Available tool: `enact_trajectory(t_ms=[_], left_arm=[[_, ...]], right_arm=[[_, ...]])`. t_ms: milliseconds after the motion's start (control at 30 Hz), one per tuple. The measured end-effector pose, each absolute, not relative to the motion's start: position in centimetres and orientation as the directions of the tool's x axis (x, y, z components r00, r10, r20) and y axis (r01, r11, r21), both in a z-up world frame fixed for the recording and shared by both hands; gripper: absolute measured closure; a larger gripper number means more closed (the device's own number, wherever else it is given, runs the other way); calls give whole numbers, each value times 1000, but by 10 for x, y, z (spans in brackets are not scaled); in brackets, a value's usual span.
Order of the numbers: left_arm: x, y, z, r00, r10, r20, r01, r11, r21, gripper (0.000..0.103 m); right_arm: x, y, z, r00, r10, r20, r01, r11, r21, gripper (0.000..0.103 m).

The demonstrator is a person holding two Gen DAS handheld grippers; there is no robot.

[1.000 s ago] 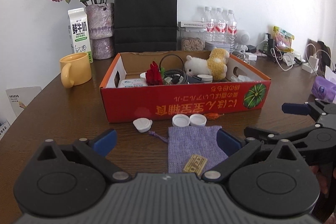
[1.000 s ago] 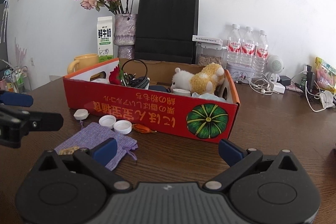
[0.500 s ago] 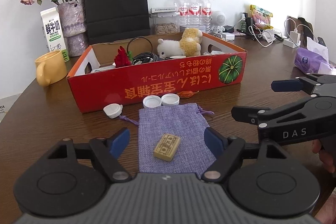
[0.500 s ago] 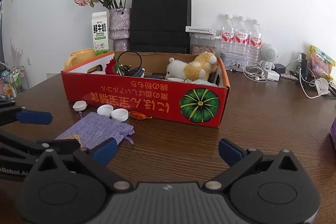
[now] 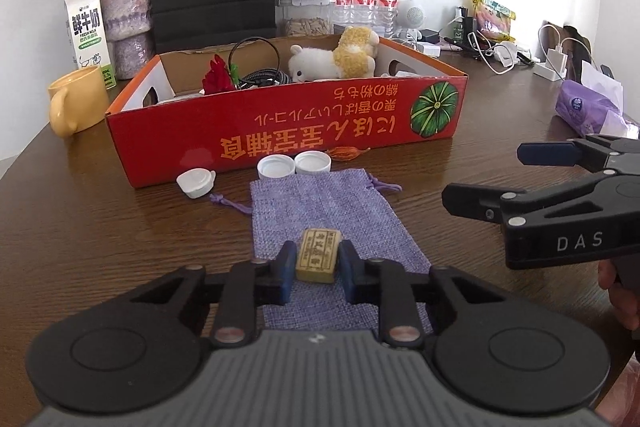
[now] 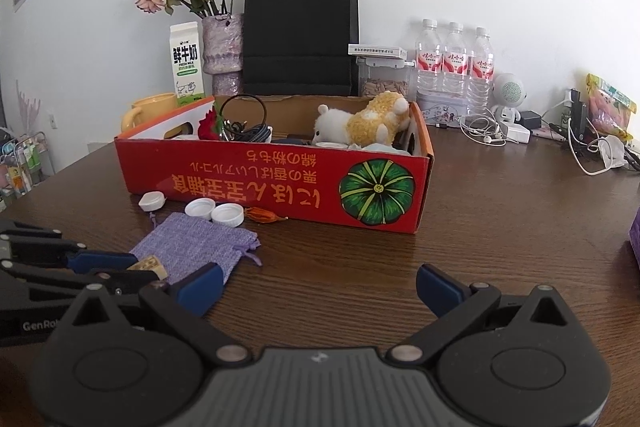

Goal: Organize objects
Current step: 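Grasp the small wooden block on the pouch with the left tool, then grasp the purple pouch with the right tool while the left tool holds the block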

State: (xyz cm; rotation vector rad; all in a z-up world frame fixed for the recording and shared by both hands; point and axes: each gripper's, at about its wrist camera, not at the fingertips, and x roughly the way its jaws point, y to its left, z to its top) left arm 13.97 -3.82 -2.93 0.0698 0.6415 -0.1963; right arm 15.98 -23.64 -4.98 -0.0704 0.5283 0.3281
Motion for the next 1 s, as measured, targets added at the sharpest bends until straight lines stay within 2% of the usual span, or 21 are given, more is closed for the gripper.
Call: enact_trajectory(t_ms=[433,767,1000], left_arm=[[124,-9,-5,848,-128,-514,127,991,-38,80],[115,27,-3,867,-92,-490,62,995,-77,80],[110,46,-1,882,-90,-463,44,993,-109,80]], right_arm=[[158,-224,-52,793,296,-532,-344,939,9,0],[162,-184,-55,739,339,-583,-413,911,6,0],[171,-153,-54,682,385,-622,-443,894,67,0]])
